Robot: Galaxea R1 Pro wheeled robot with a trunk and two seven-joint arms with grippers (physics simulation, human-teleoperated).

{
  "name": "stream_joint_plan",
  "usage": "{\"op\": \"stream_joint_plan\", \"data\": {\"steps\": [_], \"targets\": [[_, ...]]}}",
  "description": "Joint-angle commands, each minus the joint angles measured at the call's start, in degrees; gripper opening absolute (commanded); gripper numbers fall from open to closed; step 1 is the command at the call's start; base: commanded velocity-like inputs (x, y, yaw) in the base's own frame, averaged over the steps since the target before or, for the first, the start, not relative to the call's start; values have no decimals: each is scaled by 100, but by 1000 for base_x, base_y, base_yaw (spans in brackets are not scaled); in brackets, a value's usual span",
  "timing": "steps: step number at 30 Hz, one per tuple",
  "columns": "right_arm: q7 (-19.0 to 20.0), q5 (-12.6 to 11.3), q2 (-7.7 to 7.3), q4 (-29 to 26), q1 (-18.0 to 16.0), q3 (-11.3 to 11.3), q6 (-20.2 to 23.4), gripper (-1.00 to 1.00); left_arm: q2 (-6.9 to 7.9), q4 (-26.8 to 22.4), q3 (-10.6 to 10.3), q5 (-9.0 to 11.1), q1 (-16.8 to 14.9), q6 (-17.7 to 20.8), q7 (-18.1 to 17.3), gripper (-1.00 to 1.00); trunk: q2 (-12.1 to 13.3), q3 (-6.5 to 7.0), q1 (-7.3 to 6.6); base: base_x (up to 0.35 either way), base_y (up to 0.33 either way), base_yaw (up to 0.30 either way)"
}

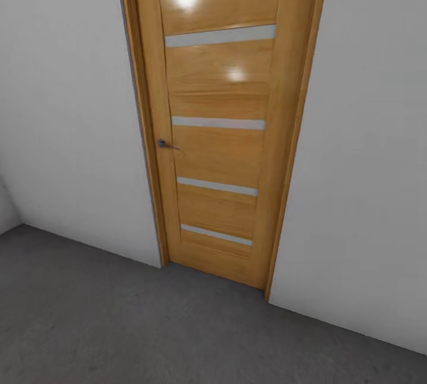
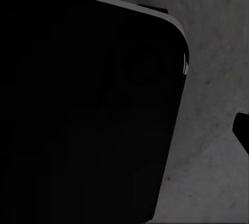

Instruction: Move the two storage containers from the living room to the garage. In the garage, place one container on the floor and stack the other container on top of it (either order is fine).

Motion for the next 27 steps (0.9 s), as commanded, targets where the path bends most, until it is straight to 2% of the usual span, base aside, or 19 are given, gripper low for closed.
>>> {"op": "stream_joint_plan", "data": {"steps": [1, 19, 20, 21, 27], "targets": [[9, 33, -1, 5, -2, 6, -14, 100, 0, 0, -5, 28, 0, -15, 0, 100, -2, -4, 0, 0, 0, -123], [22, 71, 1, 5, -2, 30, -12, 100, 4, -3, 8, 41, 0, -15, 0, 100, -2, -4, 0, 0, 0, -14], [14, 65, -1, 5, -2, 24, -8, 100, -98, 5, 53, 44, 0, -15, -1, 100, -2, -4, 0, 0, 0, 0], [14, 64, -2, 5, -2, 24, -6, 100, -97, 10, 54, 46, 0, -15, -1, 100, -2, -4, 0, 0, 0, 0], [-19, 48, -6, 5, -2, 27, -13, 100, -97, 19, 69, 68, 0, 32, -39, 100, -2, -4, 0, 212, 266, 0]]}}
